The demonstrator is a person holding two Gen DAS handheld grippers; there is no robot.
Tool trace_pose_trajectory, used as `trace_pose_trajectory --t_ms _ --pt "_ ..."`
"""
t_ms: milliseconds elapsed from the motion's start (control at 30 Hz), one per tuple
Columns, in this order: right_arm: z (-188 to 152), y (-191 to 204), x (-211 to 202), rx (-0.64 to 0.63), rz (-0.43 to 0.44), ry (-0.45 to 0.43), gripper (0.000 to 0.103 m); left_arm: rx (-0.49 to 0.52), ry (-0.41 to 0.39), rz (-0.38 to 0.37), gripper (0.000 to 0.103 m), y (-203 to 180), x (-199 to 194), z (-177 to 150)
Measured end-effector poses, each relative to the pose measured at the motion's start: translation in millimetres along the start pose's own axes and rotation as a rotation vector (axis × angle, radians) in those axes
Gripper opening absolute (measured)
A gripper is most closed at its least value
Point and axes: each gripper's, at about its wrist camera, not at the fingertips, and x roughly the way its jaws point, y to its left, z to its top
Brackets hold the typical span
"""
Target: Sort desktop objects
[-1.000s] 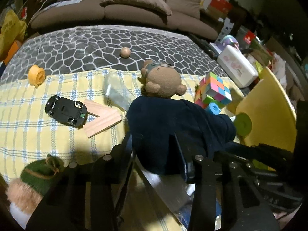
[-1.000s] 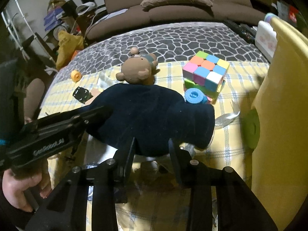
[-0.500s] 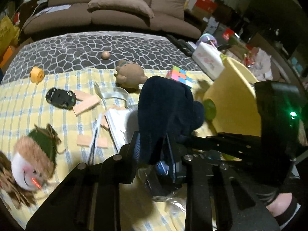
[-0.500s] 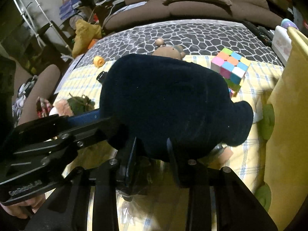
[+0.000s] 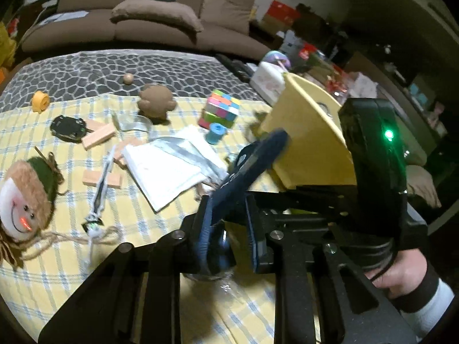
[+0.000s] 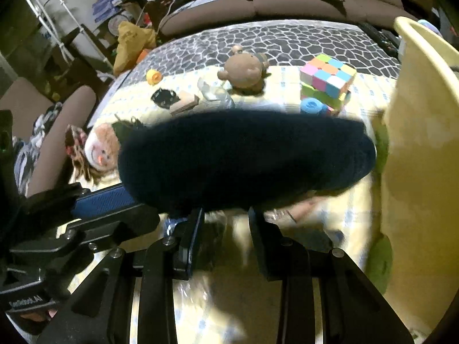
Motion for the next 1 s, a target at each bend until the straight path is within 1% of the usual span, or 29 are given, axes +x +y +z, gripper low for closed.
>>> trace_pose_trajectory --t_ms 33,67,100,133,300,433,500,667,733,767,800,833,867,900,1000 --pt "-4 1 -3 -0.020 -0.023 0.005 0.044 0.012 0.010 -0.007 0.019 -4 1 -3" --pt "-8 2 -6 -0.037 -0.041 0.009 0.058 0.027 0.016 -0.001 0.020 -7 1 -5" --pt "-12 3 -9 -0.049 -0.059 0.010 0.063 0.050 0.019 0.013 0.020 -12 2 -8" --pt "-17 3 -12 -0.058 -0.072 0.009 0.065 0.063 0.021 0.021 0.020 -15 3 -11" --pt "-36 0 -22 -0.038 -0.038 0.004 0.065 0.044 0.041 0.001 0.020 -13 5 -15" --pt "-49 1 -31 -0.019 -0.014 -0.008 0.068 0.018 0.045 -0.036 0.021 -8 1 -16" --pt "-51 0 -38 -0.002 0.007 -0.030 0.068 0.013 0.039 -0.053 0.021 -7 0 -16" --pt "-47 -15 -62 0.089 0.052 -0.113 0.077 -0.008 0.026 -0.076 0.022 -6 -2 -14" --pt "-44 -22 -66 0.140 0.097 -0.130 0.079 -0.026 0.016 -0.091 0.026 -4 -4 -12" --pt "-43 -26 -67 0.168 0.127 -0.135 0.079 -0.035 0.009 -0.096 0.032 -2 -5 -11" --pt "-42 -30 -69 0.197 0.164 -0.140 0.079 -0.045 0.000 -0.099 0.040 -1 -7 -10" --pt "-41 -32 -70 0.220 0.192 -0.147 0.079 -0.054 -0.010 -0.104 0.044 1 -8 -9" --pt "-39 -34 -72 0.236 0.207 -0.156 0.080 -0.071 -0.026 -0.111 0.052 4 -9 -7" --pt "-37 -35 -74 0.252 0.218 -0.169 0.080 -0.087 -0.038 -0.115 0.057 6 -10 -6" --pt "-32 -39 -80 0.298 0.234 -0.208 0.083 -0.123 -0.051 -0.145 0.058 11 -8 -3"
